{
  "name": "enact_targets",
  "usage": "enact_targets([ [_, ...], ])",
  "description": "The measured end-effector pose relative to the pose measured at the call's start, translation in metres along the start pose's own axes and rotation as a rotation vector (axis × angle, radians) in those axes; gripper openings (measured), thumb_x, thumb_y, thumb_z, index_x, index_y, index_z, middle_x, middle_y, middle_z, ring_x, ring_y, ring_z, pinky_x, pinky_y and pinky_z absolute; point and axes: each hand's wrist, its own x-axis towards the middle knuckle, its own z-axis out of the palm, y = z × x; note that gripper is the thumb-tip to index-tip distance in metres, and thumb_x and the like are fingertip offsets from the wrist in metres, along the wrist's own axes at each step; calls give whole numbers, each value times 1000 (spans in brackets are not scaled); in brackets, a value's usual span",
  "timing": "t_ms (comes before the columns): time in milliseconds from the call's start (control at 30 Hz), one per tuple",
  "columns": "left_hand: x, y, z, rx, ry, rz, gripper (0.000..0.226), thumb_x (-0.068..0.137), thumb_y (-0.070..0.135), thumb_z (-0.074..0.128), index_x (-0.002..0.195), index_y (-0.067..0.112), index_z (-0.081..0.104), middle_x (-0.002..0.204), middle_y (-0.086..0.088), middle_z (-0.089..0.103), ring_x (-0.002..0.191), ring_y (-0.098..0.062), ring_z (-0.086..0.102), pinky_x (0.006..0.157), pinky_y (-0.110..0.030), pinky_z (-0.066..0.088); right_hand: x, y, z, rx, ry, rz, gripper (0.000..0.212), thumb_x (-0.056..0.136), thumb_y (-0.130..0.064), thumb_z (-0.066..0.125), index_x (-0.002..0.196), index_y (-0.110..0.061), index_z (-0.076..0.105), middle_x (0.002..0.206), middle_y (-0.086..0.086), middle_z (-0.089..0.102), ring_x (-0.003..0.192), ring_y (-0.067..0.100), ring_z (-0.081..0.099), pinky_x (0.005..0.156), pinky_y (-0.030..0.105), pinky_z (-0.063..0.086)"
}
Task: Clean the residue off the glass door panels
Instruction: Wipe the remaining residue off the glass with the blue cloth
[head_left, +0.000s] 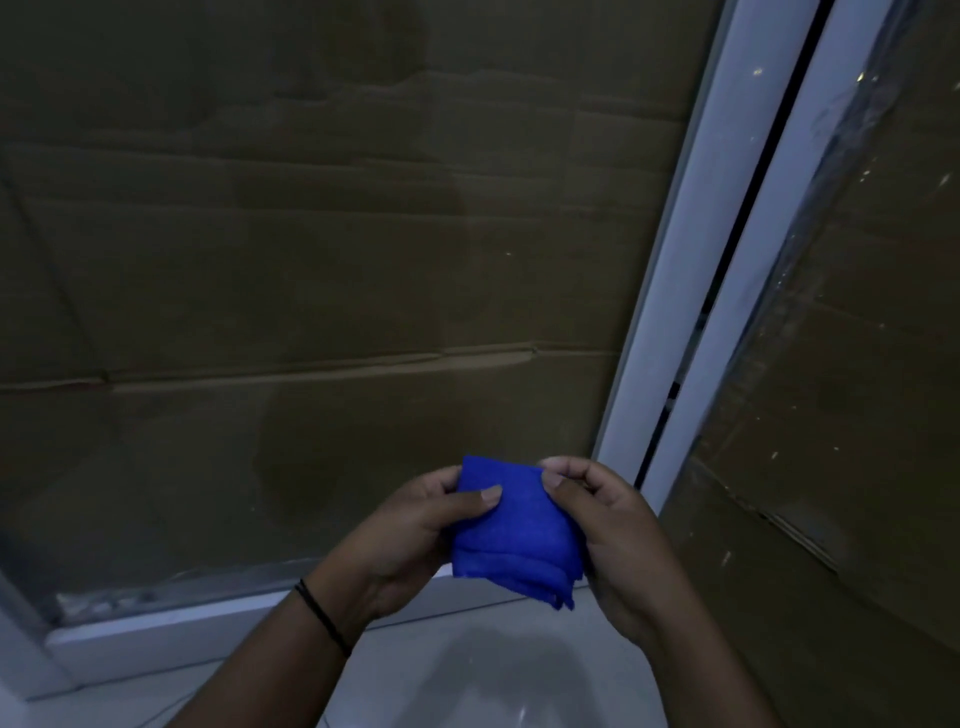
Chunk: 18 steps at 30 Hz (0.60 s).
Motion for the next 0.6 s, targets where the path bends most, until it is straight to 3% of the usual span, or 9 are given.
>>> enact_targets([
  [133,8,-9,-2,-127,78,51,39,81,11,62,118,0,61,117,-22,66,106,-35,64,89,-43,53,1,9,-5,-34,64,119,48,67,-47,71,109,-24,62,108,2,69,91,22,69,63,33,55],
  [200,12,-13,-3,-228,96,72,40,84,8,58,123,-2,57,120,-23,64,112,-39,61,94,-51,50,-1,18,-2,-57,76,195,62,70,-50,71,123,-24,53,118,2,63,98,22,66,65,35,56],
  [267,16,-17,-4,-284,118,77,42,85,6,56,125,-3,54,121,-23,63,113,-38,61,91,-52,51,-2,30,3,-153,203,142,67,74,-47,70,133,-28,44,123,-2,58,103,14,61,75,34,54],
  [333,20,-23,-4,-294,149,69,45,83,5,56,127,-3,51,119,-22,64,110,-37,62,85,-49,56,-3,40,8,-252,252,28,59,76,-45,69,130,-31,48,118,-12,58,101,-1,57,81,23,48],
  [433,26,-35,-5,-306,138,40,49,80,4,56,128,-3,50,120,-23,63,114,-40,59,90,-50,52,-1,47,15,-241,126,-11,35,81,-36,68,115,-28,62,103,-14,69,90,-2,64,71,13,49],
  [533,32,-43,-8,-277,160,19,45,78,7,57,122,-1,54,119,-22,65,112,-37,60,92,-49,50,6,49,11,-178,115,46,22,86,-24,65,108,-25,65,95,-6,73,86,9,68,73,24,55],
  [600,38,-45,-11,-177,213,26,36,74,12,60,109,4,60,109,-17,68,98,-27,65,82,-42,53,10,51,6,-164,97,86,17,89,-21,61,105,-22,67,92,-2,73,85,15,69,72,29,54],
])
